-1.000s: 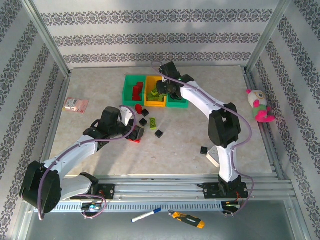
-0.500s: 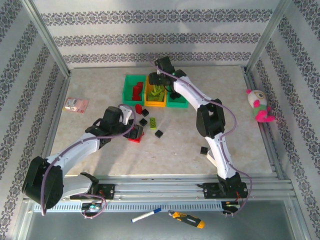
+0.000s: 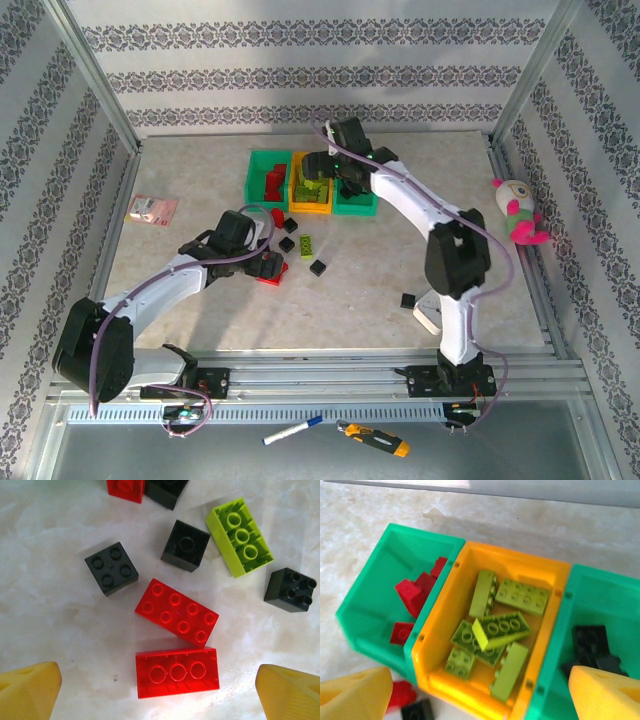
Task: Sort the legos into containers by color
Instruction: Place the lego in the container, then pick up the lego from the center of the table.
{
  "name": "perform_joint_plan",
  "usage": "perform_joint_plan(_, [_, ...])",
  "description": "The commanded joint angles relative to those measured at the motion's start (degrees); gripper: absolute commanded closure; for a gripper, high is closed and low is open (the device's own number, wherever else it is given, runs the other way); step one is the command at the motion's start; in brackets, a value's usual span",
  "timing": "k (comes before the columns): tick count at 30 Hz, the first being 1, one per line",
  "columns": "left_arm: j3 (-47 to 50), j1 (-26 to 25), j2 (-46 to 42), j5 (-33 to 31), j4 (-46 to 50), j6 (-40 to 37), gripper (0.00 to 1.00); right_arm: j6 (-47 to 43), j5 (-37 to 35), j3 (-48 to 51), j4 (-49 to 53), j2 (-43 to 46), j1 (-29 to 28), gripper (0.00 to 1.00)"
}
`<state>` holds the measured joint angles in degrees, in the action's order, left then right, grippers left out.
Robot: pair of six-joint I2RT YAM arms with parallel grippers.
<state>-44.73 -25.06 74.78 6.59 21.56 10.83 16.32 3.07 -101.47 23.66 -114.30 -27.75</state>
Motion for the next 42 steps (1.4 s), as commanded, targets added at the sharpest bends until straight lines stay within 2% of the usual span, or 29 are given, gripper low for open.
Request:
perform_joint_plan(1, [-2.6,-1.9,2.2,-1.3,5.4,-0.2,0.01,0.3,1.3,8.5,-5.1,8.2,-0.2,0.04])
perform_joint_plan(6, [-5.4,-3.7,7.7,-3.3,9.6,0.7,0.01,2.4,0.9,21.2,-7.0,17.8,-0.3,0.02])
perform_joint_plan(12, [-7.9,-5.0,13.5,-2.9,9.9,4.0,0.00,4.0,-0.5,30.5,-7.1,24.7,-0.3,0.02])
perform_joint_plan(18, [-9.6,-5.3,18.2,-2.4,10.7,7.4,0.03,3.9,-0.9,33.0,-6.7,27.1,0.1,0.02])
perform_joint_plan(22, [-10.2,-5.5,20.2,-2.1,10.7,9.0,0.10,3.6,-0.6,32.6,-6.7,27.1,0.4,0.02])
perform_joint_plan(24, [-10.5,-5.6,20.9,-1.8,10.7,9.3,0.16,3.5,-0.5,32.3,-6.7,26.9,0.4,0.02])
perform_joint_plan(31, [-10.2,-5.9,20.2,-2.2,11.0,10.8,0.35,3.2,0.2,31.9,-6.5,26.7,0.7,0.02])
perform_joint_plan(37, [-9.0,-6.0,15.0,-2.4,13.9,11.2,0.40,2.8,0.6,31.7,-6.1,26.9,1.0,0.02])
perform_joint_plan(42, [-9.7,-5.9,8.5,-6.0,17.4,11.0,0.41,2.7,1.4,31.4,-6.1,26.8,1.2,0.02])
